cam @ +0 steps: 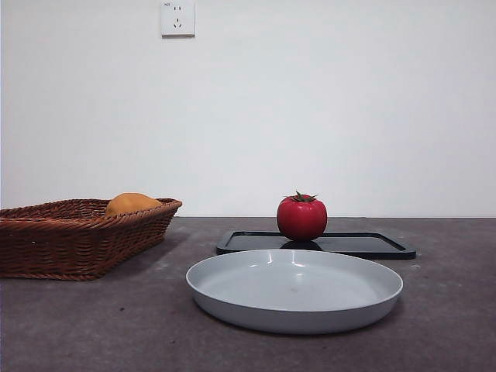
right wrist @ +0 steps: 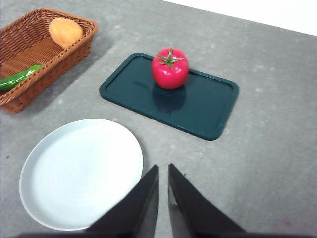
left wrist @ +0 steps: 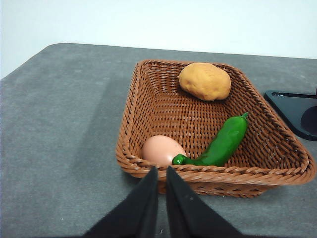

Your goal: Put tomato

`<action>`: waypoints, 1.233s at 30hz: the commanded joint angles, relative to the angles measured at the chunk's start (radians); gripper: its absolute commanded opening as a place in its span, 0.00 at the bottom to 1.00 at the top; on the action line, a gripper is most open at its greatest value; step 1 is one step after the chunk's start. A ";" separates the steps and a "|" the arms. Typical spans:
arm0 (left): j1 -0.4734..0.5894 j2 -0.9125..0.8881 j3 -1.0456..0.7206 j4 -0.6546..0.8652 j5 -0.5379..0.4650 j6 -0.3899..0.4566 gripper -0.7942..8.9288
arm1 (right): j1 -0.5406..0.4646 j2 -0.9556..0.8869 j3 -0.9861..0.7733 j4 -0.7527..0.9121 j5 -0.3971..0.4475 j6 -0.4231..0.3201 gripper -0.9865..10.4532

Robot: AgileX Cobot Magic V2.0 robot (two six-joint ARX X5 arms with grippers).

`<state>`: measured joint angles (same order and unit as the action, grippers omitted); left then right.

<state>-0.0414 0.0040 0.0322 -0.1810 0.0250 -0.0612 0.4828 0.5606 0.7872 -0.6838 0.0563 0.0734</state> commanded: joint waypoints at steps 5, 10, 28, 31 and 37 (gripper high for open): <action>0.003 -0.001 -0.021 -0.007 -0.002 0.016 0.11 | -0.325 -0.299 -0.260 0.284 -0.013 -0.066 0.11; 0.003 -0.001 -0.021 -0.007 -0.002 0.016 0.11 | -0.487 -0.481 -0.513 0.500 -0.130 -0.061 0.11; 0.003 -0.001 -0.021 -0.007 -0.002 0.016 0.11 | -0.552 -0.557 -0.776 0.504 -0.108 -0.116 0.11; 0.003 -0.001 -0.021 -0.007 -0.002 0.016 0.11 | -0.552 -0.557 -0.776 0.504 -0.108 -0.136 0.11; 0.003 -0.001 -0.021 -0.007 -0.002 0.016 0.11 | -0.552 -0.557 -0.776 0.510 -0.106 -0.159 0.11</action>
<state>-0.0414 0.0044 0.0322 -0.1810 0.0250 -0.0612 -0.0673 0.0051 0.0170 -0.1726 -0.0505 -0.0696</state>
